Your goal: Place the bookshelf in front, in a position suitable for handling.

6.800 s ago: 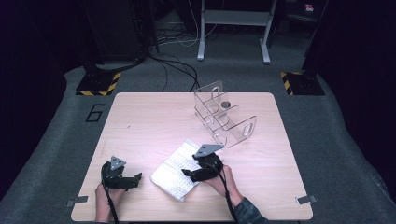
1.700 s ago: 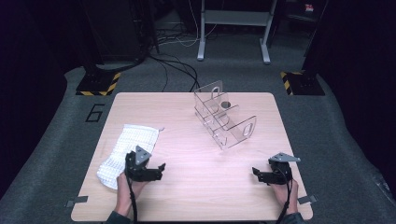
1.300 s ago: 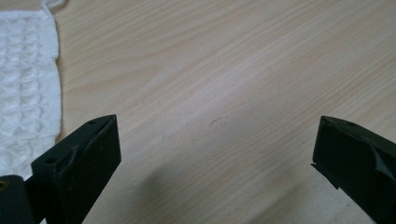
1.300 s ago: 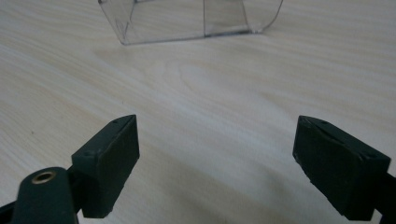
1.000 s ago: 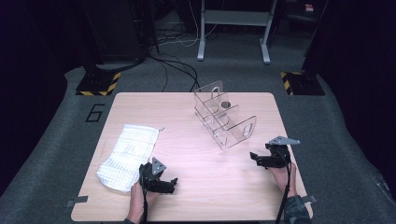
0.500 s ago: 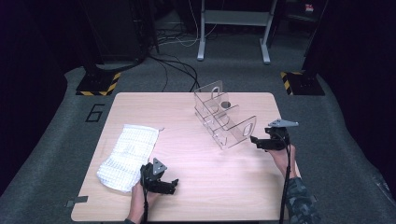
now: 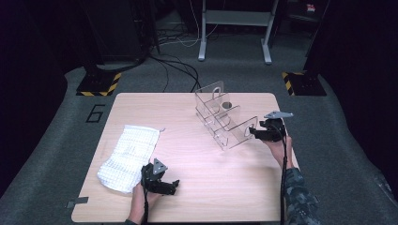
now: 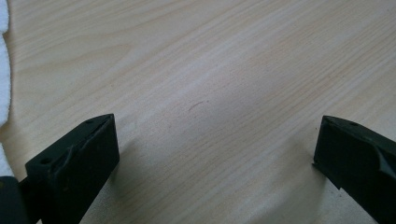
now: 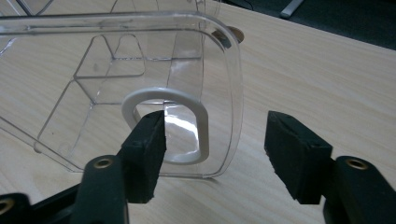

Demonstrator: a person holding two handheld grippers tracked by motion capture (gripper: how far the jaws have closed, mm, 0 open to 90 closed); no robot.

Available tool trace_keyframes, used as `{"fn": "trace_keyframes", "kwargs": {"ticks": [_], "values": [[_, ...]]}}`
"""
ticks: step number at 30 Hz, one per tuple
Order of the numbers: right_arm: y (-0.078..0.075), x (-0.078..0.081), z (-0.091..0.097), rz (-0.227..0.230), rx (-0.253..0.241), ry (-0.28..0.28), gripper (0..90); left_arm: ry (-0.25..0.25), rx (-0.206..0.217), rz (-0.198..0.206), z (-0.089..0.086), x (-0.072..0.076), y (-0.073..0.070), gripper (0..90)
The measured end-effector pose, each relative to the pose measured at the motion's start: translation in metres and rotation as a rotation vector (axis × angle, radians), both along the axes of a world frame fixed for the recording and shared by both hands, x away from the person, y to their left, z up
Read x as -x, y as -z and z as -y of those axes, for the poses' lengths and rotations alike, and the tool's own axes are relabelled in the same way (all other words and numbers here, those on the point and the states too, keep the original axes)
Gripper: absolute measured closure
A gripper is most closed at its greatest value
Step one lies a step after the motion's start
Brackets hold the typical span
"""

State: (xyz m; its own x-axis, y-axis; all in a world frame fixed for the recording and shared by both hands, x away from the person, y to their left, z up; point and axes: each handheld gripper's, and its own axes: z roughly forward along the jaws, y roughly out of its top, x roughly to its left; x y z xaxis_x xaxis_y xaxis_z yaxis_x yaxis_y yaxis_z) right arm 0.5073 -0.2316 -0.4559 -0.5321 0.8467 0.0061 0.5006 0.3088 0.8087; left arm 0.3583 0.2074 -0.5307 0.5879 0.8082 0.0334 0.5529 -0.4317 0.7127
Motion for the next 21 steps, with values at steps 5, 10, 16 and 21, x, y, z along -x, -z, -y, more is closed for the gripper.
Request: {"fn": "trace_keyframes", "kwargs": {"ticks": [5,10,16,21], "values": [[-0.003,-0.003,-0.0038,0.014,0.013,-0.015,51.2,0.0,-0.001,-0.002,-0.0001,0.0,-0.0002,0.0],[0.0,-0.0061,-0.0058,0.011,0.034,-0.029,57.2,0.001,-0.002,-0.002,-0.0001,-0.0001,-0.0002,0.0],[0.0031,-0.0085,-0.0043,0.013,0.032,-0.024,65.7,0.001,0.0,0.0,-0.0001,-0.0001,0.0,0.0],[0.0023,-0.0072,-0.0069,0.016,0.054,-0.024,66.7,0.0,0.001,0.0,0.0,0.0,0.0001,0.0]]}}
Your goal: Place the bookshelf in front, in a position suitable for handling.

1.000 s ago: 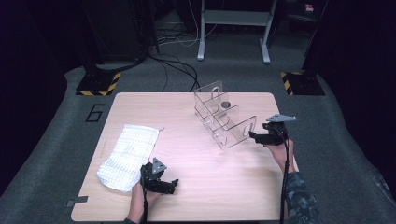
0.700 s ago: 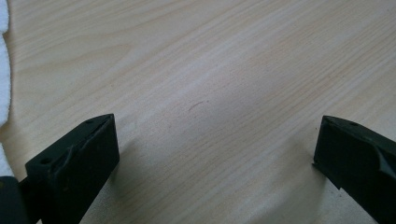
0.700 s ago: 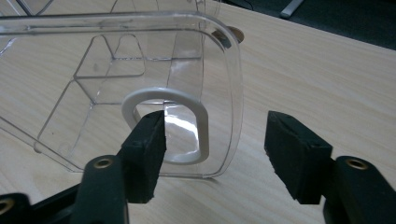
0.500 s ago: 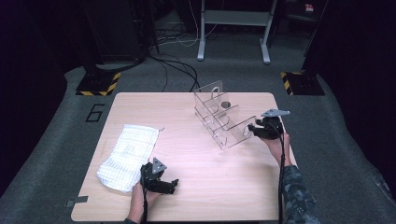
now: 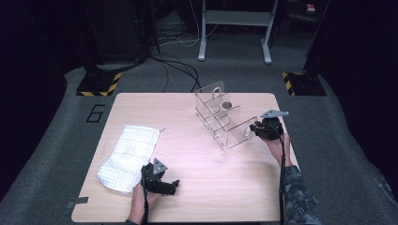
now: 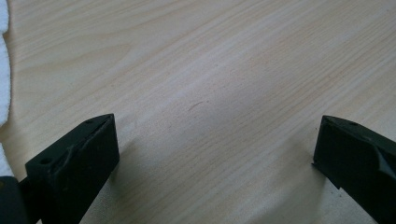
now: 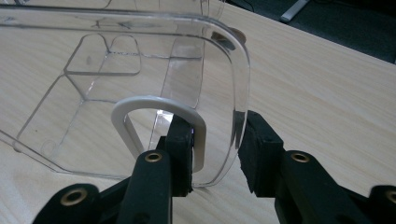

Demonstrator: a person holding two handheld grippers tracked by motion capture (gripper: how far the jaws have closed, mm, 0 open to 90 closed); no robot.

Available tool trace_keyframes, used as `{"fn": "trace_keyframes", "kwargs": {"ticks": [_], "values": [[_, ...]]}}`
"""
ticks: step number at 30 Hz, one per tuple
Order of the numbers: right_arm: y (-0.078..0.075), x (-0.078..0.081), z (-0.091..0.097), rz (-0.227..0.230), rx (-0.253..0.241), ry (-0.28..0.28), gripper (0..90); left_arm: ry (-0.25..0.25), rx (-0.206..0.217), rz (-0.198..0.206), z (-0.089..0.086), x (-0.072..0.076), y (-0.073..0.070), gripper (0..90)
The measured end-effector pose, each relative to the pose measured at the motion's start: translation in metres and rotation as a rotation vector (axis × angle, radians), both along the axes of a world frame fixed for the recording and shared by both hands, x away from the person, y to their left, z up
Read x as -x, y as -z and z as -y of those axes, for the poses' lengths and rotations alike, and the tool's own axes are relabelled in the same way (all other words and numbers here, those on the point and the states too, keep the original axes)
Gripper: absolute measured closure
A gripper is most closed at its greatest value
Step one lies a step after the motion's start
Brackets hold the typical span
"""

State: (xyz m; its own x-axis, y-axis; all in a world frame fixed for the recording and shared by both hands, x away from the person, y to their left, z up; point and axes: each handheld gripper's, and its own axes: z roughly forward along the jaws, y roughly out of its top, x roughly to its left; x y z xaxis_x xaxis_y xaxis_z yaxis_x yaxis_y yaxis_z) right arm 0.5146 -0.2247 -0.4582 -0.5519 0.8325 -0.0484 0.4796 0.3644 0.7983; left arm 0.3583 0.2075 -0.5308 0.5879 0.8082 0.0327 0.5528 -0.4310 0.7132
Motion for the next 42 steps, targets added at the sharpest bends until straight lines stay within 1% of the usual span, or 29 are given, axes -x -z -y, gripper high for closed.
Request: {"fn": "trace_keyframes", "kwargs": {"ticks": [5,8,10,11,12,14,15,17,22,24,26,28,32,37,38,39,42], "values": [[0.0,0.001,-0.001,0.003,0.007,-0.002,67.1,0.001,0.0,0.0,0.0,0.0,0.0,0.0],[-0.001,0.003,-0.003,-0.001,0.026,-0.012,67.5,0.0,0.0,0.0,0.0,0.0,0.0,0.0],[-0.001,0.004,-0.004,0.0,0.026,-0.011,67.6,0.0,0.0,0.0,0.0,0.0,0.0,0.0],[-0.001,0.005,-0.005,-0.002,0.022,-0.005,67.6,0.0,0.0,0.0,0.0,0.0,0.0,0.0],[-0.001,0.005,-0.005,-0.004,0.024,-0.012,67.6,0.001,0.0,0.0,0.0,0.0,0.0,0.0],[0.0,0.008,-0.005,0.004,0.019,-0.009,67.7,0.0,0.0,0.0,0.0,0.0,0.0,0.0],[0.001,0.01,-0.006,0.008,0.006,-0.007,67.8,0.001,0.0,0.0,0.0,0.0,0.0,0.0],[0.001,0.011,-0.005,0.014,0.009,-0.016,67.8,0.0,0.0,0.0,0.0,0.0,0.0,0.0],[0.002,0.019,-0.008,0.022,-0.004,-0.021,68.1,0.0,0.0,0.0,0.0,0.0,0.0,0.0],[0.002,0.021,-0.008,0.016,-0.004,-0.021,68.1,0.0,0.0,0.0,0.0,0.0,0.0,0.0],[0.003,0.026,-0.01,0.02,-0.014,-0.018,68.2,0.001,0.0,0.0,0.0,0.0,0.0,0.0],[0.003,0.029,-0.012,0.026,-0.014,-0.027,68.3,0.0,0.0,0.0,0.0,0.0,0.0,0.0],[0.003,0.034,-0.015,0.019,-0.016,-0.032,68.4,0.0,0.0,0.0,0.0,0.0,0.0,0.0],[0.003,0.04,-0.018,0.023,-0.017,-0.041,68.6,0.0,0.0,0.0,0.0,0.0,0.0,0.1],[0.003,0.042,-0.02,0.016,-0.026,-0.032,68.6,0.0,0.0,0.0,0.0,0.0,0.0,0.1],[0.003,0.043,-0.02,0.016,-0.021,-0.044,68.7,0.001,0.001,0.0,0.0,0.0,0.0,0.1],[0.004,0.048,-0.023,0.021,-0.027,-0.056,68.9,0.0,0.0,0.001,0.0,0.0,0.0,0.1]]}}
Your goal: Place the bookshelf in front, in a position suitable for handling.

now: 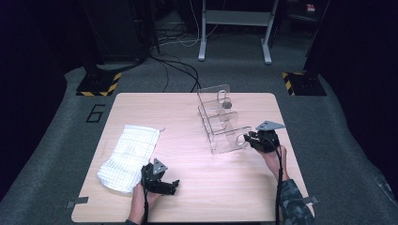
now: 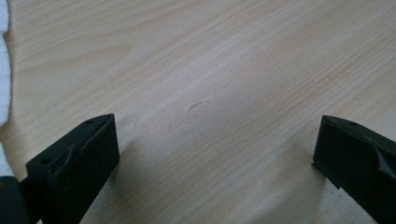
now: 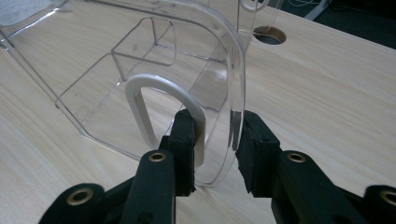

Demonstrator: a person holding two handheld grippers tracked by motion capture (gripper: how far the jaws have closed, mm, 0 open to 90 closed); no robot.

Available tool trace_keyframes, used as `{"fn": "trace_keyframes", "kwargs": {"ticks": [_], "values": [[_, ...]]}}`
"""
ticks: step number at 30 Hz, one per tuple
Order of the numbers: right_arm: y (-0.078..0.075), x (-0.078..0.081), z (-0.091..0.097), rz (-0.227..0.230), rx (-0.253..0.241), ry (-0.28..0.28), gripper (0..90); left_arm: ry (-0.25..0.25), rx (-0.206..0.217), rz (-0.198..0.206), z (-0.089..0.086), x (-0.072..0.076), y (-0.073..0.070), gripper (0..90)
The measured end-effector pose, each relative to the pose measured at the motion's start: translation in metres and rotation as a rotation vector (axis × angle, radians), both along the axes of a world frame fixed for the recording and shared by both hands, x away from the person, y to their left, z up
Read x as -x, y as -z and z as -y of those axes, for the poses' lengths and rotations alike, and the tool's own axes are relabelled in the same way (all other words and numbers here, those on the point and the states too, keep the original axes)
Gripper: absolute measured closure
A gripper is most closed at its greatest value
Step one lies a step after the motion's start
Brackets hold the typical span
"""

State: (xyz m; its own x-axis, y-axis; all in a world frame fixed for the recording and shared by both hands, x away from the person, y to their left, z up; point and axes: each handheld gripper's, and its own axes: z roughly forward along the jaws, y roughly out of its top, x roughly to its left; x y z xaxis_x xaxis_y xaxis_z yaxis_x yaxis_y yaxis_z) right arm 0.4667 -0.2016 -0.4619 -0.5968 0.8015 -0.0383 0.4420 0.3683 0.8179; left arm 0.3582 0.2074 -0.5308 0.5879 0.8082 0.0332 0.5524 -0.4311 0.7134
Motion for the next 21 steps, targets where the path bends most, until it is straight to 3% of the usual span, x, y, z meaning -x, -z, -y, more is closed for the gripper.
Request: {"fn": "trace_keyframes", "kwargs": {"ticks": [21], "values": [[0.0,0.022,-0.024,-0.009,-0.011,-0.061,70.9,0.001,0.0,0.0,0.0,0.0,0.0,0.1]]}}
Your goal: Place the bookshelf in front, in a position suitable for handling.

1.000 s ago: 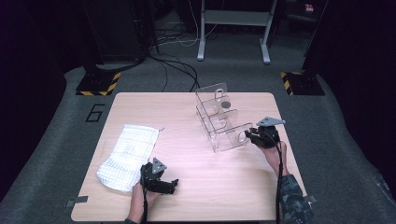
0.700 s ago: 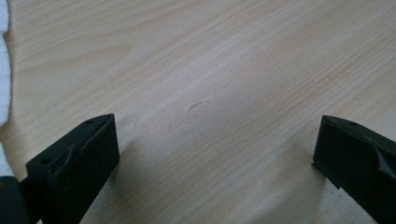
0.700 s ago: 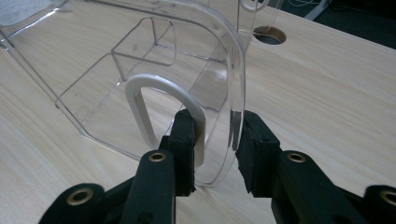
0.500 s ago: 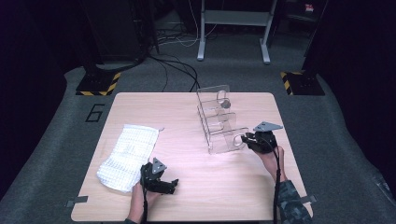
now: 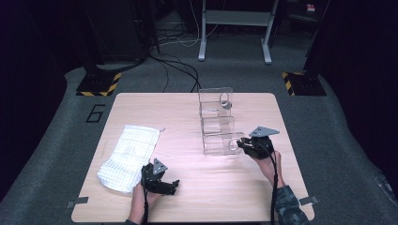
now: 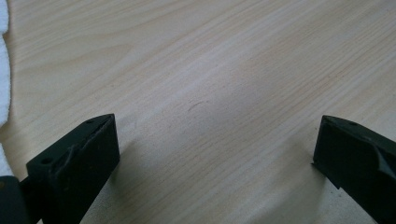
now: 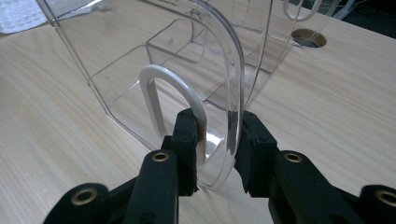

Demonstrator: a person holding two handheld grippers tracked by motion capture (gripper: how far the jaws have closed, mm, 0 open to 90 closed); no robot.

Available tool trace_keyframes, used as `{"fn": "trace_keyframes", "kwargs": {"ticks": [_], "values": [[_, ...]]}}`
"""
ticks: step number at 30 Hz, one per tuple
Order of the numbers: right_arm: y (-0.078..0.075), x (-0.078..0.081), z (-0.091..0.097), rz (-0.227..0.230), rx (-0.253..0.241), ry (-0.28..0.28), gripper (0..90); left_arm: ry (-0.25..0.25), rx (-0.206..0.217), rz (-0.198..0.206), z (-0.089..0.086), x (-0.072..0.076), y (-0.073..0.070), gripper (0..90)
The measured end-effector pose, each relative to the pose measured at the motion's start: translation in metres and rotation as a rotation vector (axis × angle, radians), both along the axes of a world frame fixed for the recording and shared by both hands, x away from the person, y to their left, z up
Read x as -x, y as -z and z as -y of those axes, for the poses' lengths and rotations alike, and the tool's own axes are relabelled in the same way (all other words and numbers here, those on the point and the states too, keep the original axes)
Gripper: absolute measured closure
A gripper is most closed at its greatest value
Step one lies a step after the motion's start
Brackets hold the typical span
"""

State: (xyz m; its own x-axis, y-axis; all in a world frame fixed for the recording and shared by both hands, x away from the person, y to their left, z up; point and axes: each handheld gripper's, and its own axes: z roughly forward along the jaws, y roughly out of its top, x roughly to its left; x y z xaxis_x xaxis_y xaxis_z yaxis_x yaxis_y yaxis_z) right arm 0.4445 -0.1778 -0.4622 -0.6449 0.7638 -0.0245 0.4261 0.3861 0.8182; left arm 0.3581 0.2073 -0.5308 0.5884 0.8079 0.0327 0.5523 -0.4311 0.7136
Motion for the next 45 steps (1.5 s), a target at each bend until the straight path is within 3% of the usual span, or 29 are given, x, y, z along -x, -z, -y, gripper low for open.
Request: {"fn": "trace_keyframes", "kwargs": {"ticks": [27,37,40,45], "values": [[0.002,0.015,-0.042,-0.033,-0.049,-0.176,76.2,0.005,0.0,-0.002,0.0,0.0,0.0,0.1],[-0.008,0.011,-0.015,0.0,-0.136,-0.255,63.3,0.006,-0.003,-0.001,0.0,0.0,0.0,0.1],[-0.012,0.006,0.0,0.008,-0.154,-0.257,59.5,0.005,0.001,-0.003,0.0,0.0,0.0,0.1],[-0.018,-0.005,0.01,0.021,-0.156,-0.239,57.2,0.005,0.0,-0.003,0.0,0.0,0.0,0.1]]}}
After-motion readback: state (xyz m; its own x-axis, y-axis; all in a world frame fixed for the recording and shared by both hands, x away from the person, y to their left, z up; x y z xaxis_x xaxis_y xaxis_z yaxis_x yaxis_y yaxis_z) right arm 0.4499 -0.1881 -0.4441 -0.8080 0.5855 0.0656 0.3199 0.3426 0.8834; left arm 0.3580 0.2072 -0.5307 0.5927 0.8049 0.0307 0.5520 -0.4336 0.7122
